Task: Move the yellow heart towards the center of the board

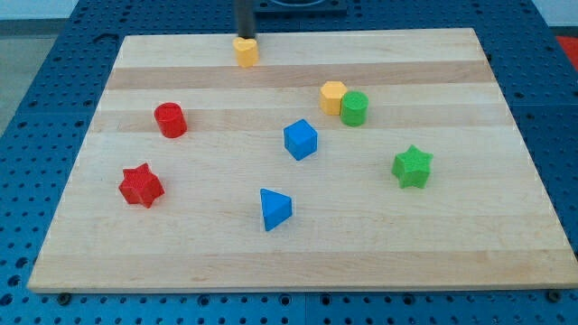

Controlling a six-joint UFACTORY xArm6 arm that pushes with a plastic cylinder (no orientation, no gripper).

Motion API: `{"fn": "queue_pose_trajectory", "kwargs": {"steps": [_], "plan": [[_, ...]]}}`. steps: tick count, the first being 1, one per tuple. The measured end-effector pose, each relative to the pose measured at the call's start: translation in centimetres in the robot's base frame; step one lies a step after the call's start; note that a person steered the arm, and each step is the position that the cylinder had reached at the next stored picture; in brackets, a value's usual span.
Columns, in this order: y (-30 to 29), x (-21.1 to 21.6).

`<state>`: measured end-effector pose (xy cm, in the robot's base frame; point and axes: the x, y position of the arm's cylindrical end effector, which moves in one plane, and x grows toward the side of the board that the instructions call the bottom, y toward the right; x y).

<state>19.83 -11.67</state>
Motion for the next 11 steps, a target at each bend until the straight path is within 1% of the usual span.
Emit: {"fn": "queue_pose_trajectory", "kwargs": {"steps": [1, 2, 3, 4, 5, 6, 7, 8, 9, 10, 11], "plan": [[-0.3, 3.5], [2.2, 7.4], [5.0, 9.6], [4.8, 7.5], [3.6, 3.6], [6.9, 3.2], [9.3, 5.4], [9.9, 8.0], [10.2, 9.1], [10.0, 6.5], [8.0, 7.1]]}}
